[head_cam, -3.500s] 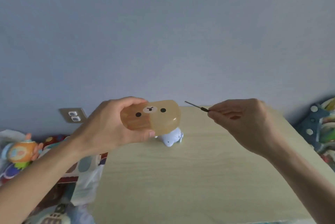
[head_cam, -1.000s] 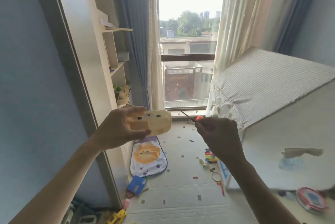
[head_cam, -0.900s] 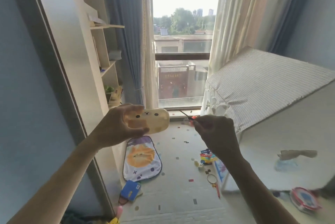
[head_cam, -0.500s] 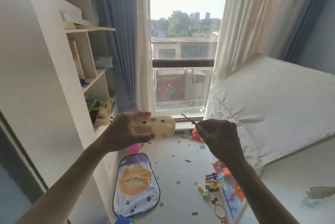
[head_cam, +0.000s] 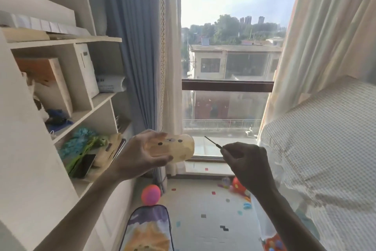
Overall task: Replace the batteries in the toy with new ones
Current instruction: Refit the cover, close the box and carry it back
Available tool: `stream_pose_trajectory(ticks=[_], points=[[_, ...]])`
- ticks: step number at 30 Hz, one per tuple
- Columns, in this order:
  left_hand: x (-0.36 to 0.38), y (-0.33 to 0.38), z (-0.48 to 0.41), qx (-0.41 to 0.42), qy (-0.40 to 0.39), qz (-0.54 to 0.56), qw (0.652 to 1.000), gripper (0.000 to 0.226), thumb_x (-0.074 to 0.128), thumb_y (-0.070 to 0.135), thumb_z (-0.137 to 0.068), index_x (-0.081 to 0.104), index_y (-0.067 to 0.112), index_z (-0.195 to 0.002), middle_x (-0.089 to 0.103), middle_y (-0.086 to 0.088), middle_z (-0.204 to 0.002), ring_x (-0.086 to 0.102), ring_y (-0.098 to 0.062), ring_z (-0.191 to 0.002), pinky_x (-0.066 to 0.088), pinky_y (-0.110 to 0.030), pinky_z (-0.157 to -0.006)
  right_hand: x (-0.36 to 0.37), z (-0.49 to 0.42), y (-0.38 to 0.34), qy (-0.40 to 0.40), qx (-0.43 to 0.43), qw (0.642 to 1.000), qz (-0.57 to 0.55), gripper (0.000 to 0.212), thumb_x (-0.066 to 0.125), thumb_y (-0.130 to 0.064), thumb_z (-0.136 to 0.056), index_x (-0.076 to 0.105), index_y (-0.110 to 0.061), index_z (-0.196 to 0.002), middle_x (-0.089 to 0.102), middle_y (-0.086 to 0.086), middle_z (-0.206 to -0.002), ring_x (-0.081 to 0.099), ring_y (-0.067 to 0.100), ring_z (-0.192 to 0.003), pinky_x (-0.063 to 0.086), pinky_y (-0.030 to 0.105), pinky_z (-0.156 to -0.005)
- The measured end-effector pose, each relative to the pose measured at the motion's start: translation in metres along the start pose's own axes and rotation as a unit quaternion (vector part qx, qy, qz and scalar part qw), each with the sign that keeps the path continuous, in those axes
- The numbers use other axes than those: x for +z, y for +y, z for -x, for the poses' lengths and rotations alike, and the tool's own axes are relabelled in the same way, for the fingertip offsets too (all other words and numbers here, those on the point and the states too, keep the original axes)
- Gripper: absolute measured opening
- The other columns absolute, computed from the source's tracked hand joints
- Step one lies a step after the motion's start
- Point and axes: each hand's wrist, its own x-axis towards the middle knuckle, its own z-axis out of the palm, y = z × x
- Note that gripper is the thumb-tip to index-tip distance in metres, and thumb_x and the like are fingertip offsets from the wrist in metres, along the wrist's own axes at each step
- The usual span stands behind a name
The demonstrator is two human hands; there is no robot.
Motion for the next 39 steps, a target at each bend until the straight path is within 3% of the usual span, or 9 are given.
stream_pose_trajectory(ticks=[5, 8, 13, 18, 23, 30, 32, 35, 39], points=[[0.01, -0.053, -0.09, -0.019, 0.022, 0.003, 1.0, 0.07, 0.094, 0.033, -0.075, 0.066, 0.022, -0.138, 0.07, 0.012, -0.128, 0.073, -0.003, -0.11, 0.062, -0.027, -0.095, 0.057, -0.11, 0.035, -0.025, -0.011, 0.999, -0.04, 0.01, 0.08, -0.018, -0.087, 0.084, -0.025, -0.081, 0.082, -0.017, -0.077, 0.077, 0.001, -0.075, 0.062, 0.037, -0.082], [0.006, -0.096, -0.141, -0.034, 0.045, -0.011, 0.998, 0.071, 0.091, 0.045, -0.071, 0.066, 0.03, -0.136, 0.07, 0.016, -0.128, 0.071, -0.001, -0.112, 0.062, -0.029, -0.095, 0.104, -0.178, 0.049, -0.034, -0.041, 0.997, -0.056, 0.013, 0.082, -0.014, -0.086, 0.084, -0.024, -0.078, 0.08, -0.019, -0.074, 0.077, 0.0, -0.072, 0.063, 0.037, -0.078], [-0.023, -0.163, -0.231, -0.073, 0.097, -0.019, 0.992, 0.074, 0.088, 0.051, -0.068, 0.066, 0.032, -0.136, 0.069, 0.018, -0.123, 0.071, -0.002, -0.108, 0.061, -0.024, -0.09, 0.187, -0.297, 0.05, -0.084, -0.084, 0.99, -0.078, 0.016, 0.083, -0.013, -0.087, 0.085, -0.027, -0.081, 0.079, -0.023, -0.073, 0.075, -0.005, -0.073, 0.059, 0.021, -0.073], [-0.058, -0.214, -0.309, -0.105, 0.15, -0.04, 0.982, 0.078, 0.088, 0.05, -0.065, 0.065, 0.03, -0.137, 0.068, 0.017, -0.123, 0.071, -0.002, -0.106, 0.063, -0.028, -0.088, 0.272, -0.414, 0.035, -0.12, -0.146, 0.976, -0.11, 0.012, 0.084, -0.012, -0.086, 0.086, -0.024, -0.085, 0.082, -0.015, -0.077, 0.078, -0.001, -0.071, 0.065, 0.03, -0.074], [-0.083, -0.265, -0.362, -0.166, 0.201, -0.088, 0.961, 0.077, 0.092, 0.048, -0.069, 0.064, 0.032, -0.139, 0.067, 0.019, -0.125, 0.069, -0.003, -0.11, 0.063, -0.029, -0.091, 0.366, -0.503, 0.016, -0.178, -0.192, 0.953, -0.154, 0.012, 0.083, -0.013, -0.087, 0.086, -0.024, -0.087, 0.081, -0.017, -0.075, 0.077, -0.003, -0.069, 0.065, 0.029, -0.073], [-0.112, -0.334, -0.416, -0.274, 0.29, -0.148, 0.905, 0.076, 0.089, 0.057, -0.068, 0.063, 0.04, -0.137, 0.066, 0.022, -0.128, 0.064, -0.001, -0.116, 0.056, -0.022, -0.096, 0.512, -0.621, -0.019, -0.237, -0.316, 0.894, -0.21, 0.006, 0.082, -0.015, -0.088, 0.085, -0.016, -0.084, 0.079, -0.01, -0.067, 0.073, 0.007, -0.059, 0.062, 0.026, -0.066], [-0.12, -0.35, -0.424, -0.315, 0.324, -0.154, 0.879, 0.077, 0.087, 0.06, -0.067, 0.062, 0.039, -0.137, 0.065, 0.021, -0.13, 0.063, 0.0, -0.118, 0.053, -0.024, -0.098, 0.551, -0.652, -0.038, -0.256, -0.357, 0.869, -0.226, 0.007, 0.082, -0.016, -0.089, 0.084, -0.017, -0.082, 0.076, -0.014, -0.066, 0.074, 0.01, -0.061, 0.061, 0.024, -0.072], [-0.134, -0.368, -0.43, -0.383, 0.349, -0.181, 0.836, 0.078, 0.091, 0.046, -0.074, 0.057, 0.034, -0.143, 0.059, 0.015, -0.137, 0.058, -0.006, -0.123, 0.045, -0.017, -0.097, 0.597, -0.684, -0.074, -0.323, -0.394, 0.827, -0.239, 0.009, 0.078, -0.019, -0.092, 0.084, -0.022, -0.087, 0.082, -0.008, -0.077, 0.078, 0.014, -0.071, 0.065, 0.037, -0.072], [-0.159, -0.386, -0.431, -0.464, 0.352, -0.217, 0.783, 0.08, 0.089, 0.038, -0.08, 0.051, 0.026, -0.15, 0.053, 0.013, -0.142, 0.055, -0.01, -0.127, 0.046, -0.032, -0.111, 0.649, -0.698, -0.131, -0.402, -0.452, 0.768, -0.211, 0.017, 0.071, -0.02, -0.099, 0.082, -0.023, -0.085, 0.079, -0.002, -0.08, 0.072, 0.015, -0.072, 0.062, 0.034, -0.068]])
